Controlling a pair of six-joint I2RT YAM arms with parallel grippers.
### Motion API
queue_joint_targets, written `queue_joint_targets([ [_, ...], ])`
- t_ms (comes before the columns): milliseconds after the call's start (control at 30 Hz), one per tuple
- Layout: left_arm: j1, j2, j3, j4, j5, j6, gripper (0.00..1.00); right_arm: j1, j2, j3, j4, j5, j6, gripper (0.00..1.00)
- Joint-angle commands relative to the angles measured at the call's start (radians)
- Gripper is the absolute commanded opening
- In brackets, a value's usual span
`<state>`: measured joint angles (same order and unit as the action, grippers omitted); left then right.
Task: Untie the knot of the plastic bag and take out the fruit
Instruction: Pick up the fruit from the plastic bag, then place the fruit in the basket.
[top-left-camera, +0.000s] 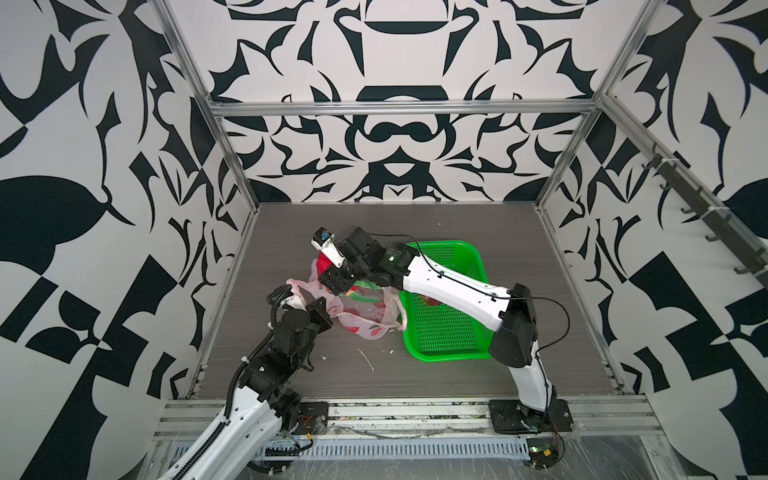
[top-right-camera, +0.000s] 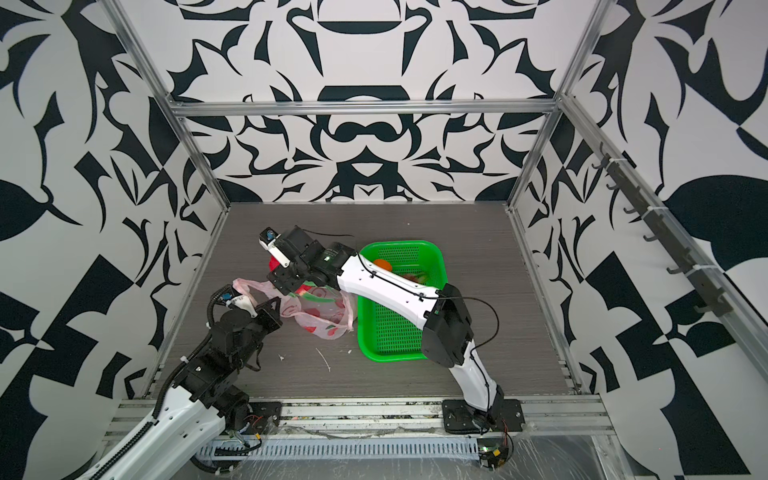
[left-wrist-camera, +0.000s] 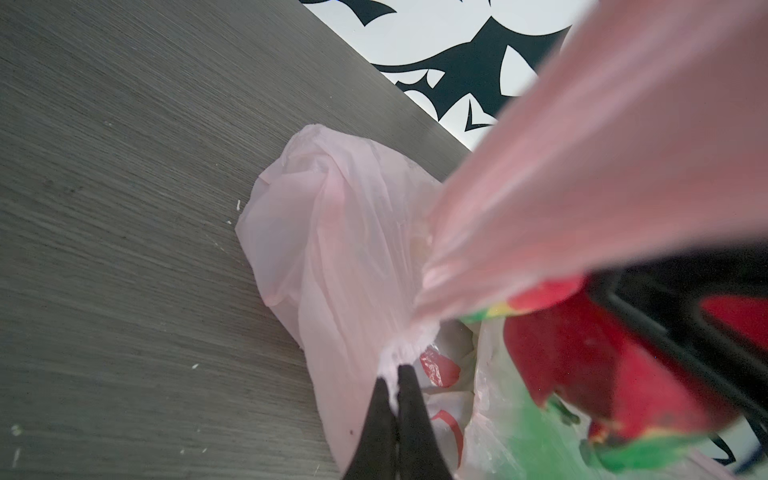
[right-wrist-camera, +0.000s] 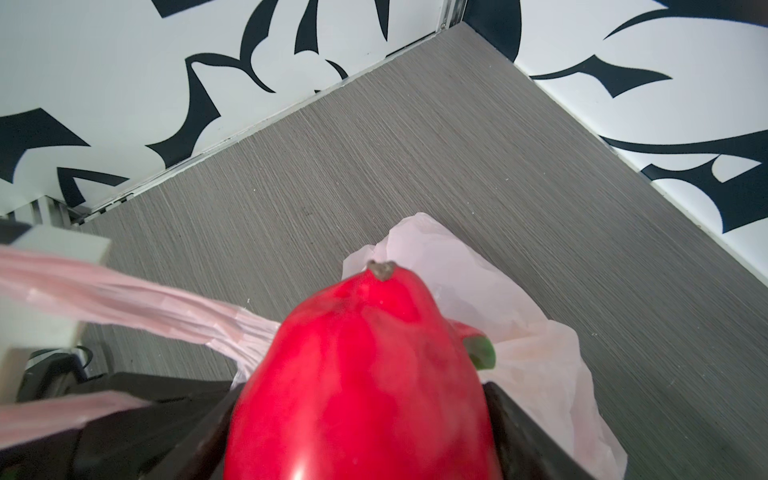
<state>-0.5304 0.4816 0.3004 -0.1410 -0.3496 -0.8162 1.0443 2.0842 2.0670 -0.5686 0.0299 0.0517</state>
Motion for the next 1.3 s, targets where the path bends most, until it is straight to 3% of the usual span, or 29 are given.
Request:
queue_joint_targets([
  [0,-0.002,-0.006,-0.017,-0.007,0.012,-0.012,0.0,-0.002,-0.038,0.101,0.104,0.018,0.007,0.02],
  [667,-0.002,0.006,-0.03,0.004,0.024,-0.014,0.0,-0.038,0.037,0.283,0.098,0.032,-0.023,0.02],
  [1267,-0.002,0.018,-0.021,0.012,0.03,-0.017,0.0,-0.073,0.001,0.316,0.104,0.065,-0.067,0.01],
])
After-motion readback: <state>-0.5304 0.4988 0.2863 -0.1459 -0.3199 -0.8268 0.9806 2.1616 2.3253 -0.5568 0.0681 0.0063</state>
